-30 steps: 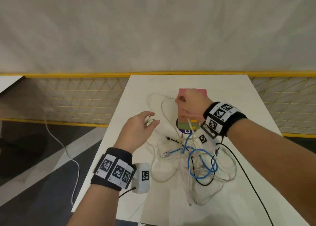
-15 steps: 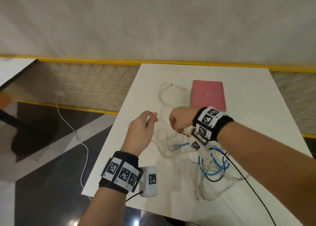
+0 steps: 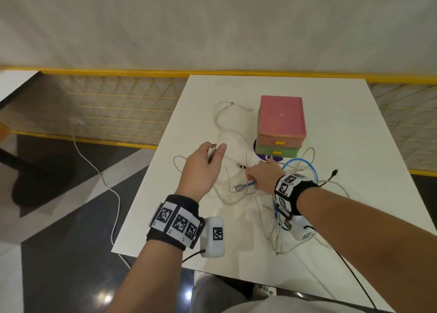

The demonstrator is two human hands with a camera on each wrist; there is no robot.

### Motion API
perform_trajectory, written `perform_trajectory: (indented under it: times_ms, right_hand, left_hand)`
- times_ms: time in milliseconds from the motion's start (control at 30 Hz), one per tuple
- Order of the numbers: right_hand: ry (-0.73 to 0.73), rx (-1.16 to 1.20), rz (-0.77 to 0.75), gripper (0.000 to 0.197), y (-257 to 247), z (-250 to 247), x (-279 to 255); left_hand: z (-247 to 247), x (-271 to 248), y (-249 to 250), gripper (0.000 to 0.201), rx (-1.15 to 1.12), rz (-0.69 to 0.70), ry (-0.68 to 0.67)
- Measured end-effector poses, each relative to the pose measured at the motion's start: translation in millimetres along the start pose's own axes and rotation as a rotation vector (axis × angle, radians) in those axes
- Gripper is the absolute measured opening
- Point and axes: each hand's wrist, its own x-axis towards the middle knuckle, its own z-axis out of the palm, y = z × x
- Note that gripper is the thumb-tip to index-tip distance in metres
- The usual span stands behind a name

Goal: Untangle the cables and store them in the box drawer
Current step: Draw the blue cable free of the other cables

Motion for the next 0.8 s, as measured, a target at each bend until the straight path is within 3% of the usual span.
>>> perform_trajectory:
  times_ms: [133, 267, 400, 467, 533, 567, 667, 733, 800]
  right_hand:
    - [-0.005, -0.137, -0.062, 0.039, 2, -1, -8]
    - [0.044, -0.137, -0.072, 0.027, 9, -10, -15]
    - [0.142, -0.094, -0.126, 0.031, 22, -28, -24]
    - [0.161, -0.142, -0.144, 0.036, 31, -40, -31]
    - [0.205, -0.160, -0.169, 0.032, 34, -54, -40]
    - [0.233, -0.137, -0.190, 0.028, 34, -62, -44]
    - [0.309, 0.040, -0.230, 0.023, 26, -88, -61]
    - [0.331, 0.170, -0.191, 0.020, 24, -100, -73]
    - [0.327, 0.332, -0.132, 0.021, 26, -106, -85]
  left_hand:
    - [3, -1, 2, 0.042, -0.027, -0.007, 0.004]
    - [4, -1, 4, 0.044, -0.010, -0.006, 0.011]
    - [8, 1, 0, 0.046, 0.023, 0.026, 0.004]
    - [12, 2, -2, 0.040, 0.015, 0.060, -0.017]
    - [18, 1, 1, 0.023, -0.015, 0.104, -0.100]
    - [23, 0, 4, 0.017, -0.038, 0.127, -0.161]
    - [40, -2, 7, 0.033, -0.042, 0.167, -0.321]
    - [48, 1, 10, 0.032, 0.003, 0.144, -0.314]
    - [50, 1, 18, 0.021, -0.079, 0.108, -0.203]
